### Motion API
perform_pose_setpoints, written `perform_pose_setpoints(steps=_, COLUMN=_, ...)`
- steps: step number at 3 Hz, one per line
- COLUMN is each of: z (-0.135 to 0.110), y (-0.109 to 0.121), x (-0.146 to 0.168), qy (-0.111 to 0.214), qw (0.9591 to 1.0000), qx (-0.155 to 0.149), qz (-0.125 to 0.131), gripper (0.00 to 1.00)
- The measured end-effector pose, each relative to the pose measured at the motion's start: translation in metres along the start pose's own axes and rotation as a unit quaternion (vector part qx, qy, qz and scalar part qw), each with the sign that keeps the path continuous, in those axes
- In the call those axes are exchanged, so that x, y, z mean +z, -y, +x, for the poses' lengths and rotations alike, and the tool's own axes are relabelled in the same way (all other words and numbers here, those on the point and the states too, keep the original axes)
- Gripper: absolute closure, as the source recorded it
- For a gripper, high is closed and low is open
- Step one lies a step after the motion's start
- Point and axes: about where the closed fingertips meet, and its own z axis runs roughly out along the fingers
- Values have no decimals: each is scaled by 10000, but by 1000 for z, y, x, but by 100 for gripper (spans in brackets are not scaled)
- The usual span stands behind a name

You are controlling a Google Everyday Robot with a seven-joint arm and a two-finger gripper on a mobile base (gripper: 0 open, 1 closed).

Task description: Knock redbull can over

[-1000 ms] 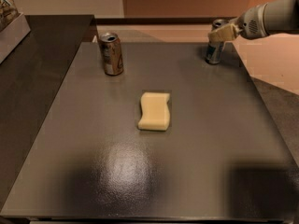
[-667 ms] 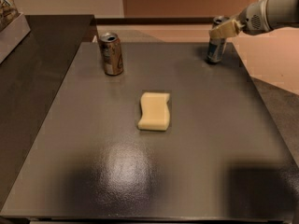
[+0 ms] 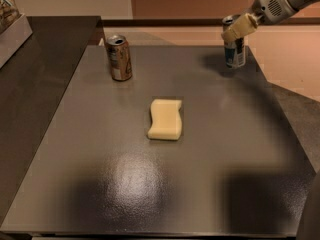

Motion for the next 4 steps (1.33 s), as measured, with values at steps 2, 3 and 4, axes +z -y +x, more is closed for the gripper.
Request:
perform_pose_setpoints(steps=2, z=15, y=-44, x=-11, qy=-1467, qw=9861, qx=-693, qz=-343, gripper=100)
perform_pose_setpoints(steps=3, z=30, y=-55, x=-3, qy=-1922, qw=9759, qx=-892, qz=-526, gripper=100)
perform_pose_setpoints(steps=4, z=41, y=-64, x=9, qy=-2230, qw=9666, qx=-1056, qz=-697, gripper=82)
